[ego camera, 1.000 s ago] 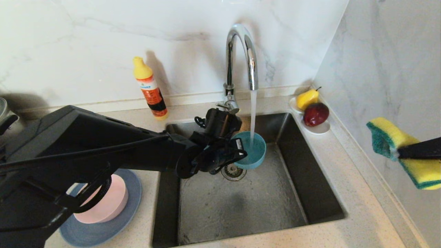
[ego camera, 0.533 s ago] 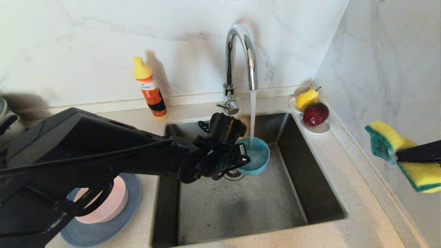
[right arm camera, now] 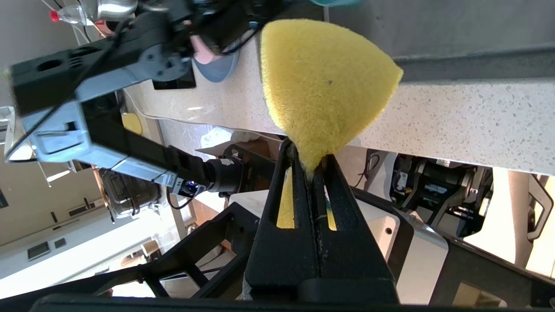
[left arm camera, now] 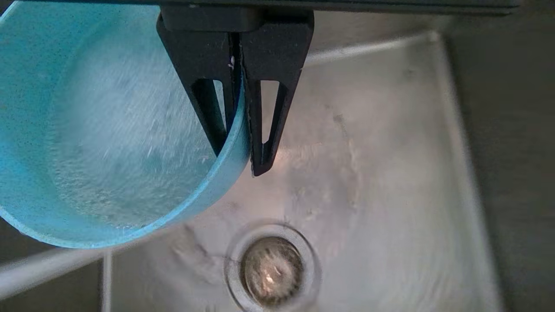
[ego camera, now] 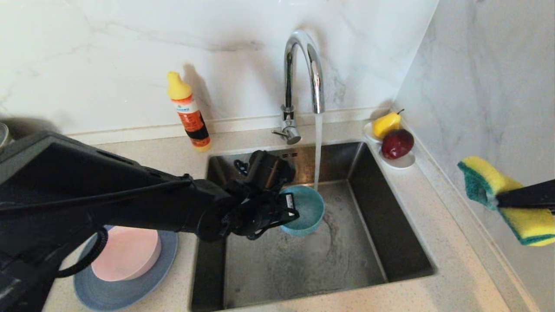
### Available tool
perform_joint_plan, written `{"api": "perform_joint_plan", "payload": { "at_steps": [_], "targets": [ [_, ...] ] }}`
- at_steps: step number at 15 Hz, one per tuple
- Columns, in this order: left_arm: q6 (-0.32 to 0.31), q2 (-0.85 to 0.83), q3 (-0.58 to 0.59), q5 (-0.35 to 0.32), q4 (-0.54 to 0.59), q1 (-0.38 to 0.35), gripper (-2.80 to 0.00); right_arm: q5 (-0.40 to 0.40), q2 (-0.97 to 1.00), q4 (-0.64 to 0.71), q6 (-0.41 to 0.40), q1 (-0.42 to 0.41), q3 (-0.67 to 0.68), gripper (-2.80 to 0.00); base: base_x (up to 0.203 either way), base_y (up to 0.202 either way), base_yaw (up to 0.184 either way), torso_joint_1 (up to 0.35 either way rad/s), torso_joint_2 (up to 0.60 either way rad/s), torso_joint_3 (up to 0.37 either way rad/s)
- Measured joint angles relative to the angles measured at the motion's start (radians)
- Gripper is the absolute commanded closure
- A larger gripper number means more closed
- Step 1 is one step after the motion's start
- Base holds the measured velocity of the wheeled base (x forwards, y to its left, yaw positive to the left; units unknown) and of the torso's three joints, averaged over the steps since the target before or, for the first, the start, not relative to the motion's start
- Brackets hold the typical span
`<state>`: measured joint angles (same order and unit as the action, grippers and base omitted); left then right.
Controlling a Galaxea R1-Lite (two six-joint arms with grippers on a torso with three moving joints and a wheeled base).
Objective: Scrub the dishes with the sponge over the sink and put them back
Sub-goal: Rinse the bowl
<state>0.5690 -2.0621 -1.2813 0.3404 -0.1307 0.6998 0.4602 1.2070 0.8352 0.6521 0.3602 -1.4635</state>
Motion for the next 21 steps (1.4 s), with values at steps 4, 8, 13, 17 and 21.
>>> {"api": "perform_joint_plan", "payload": {
  "at_steps": [4,8,13,17,21],
  "targets": [
    [-0.092,0.135,0.192,0.007,-0.261,-0.054,0.0,0.003,-0.017,-0.082,0.002,0.0,0.058,0.0,0.0,0.0,0.0,0.0,0.0,0.0],
    [-0.319,0.279,0.429,0.0,-0.69,-0.072,0.0,0.021,-0.031,-0.085,0.003,0.001,0.076,0.0,0.0,0.0,0.0,0.0,0.0,0.0],
    [-0.422,0.434,0.511,-0.009,-0.903,-0.076,0.0,0.03,-0.034,-0.086,0.003,0.001,0.089,0.0,0.0,0.0,0.0,0.0,0.0,0.0],
    [-0.468,0.489,0.563,-0.056,-1.052,-0.074,0.0,0.044,-0.035,-0.087,0.003,0.001,0.104,0.0,0.0,0.0,0.0,0.0,0.0,0.0],
    [-0.547,0.481,0.607,-0.064,-1.27,-0.07,0.0,0.046,-0.034,-0.088,0.002,0.0,0.117,0.0,0.0,0.0,0.0,0.0,0.0,0.0]
  ]
}}
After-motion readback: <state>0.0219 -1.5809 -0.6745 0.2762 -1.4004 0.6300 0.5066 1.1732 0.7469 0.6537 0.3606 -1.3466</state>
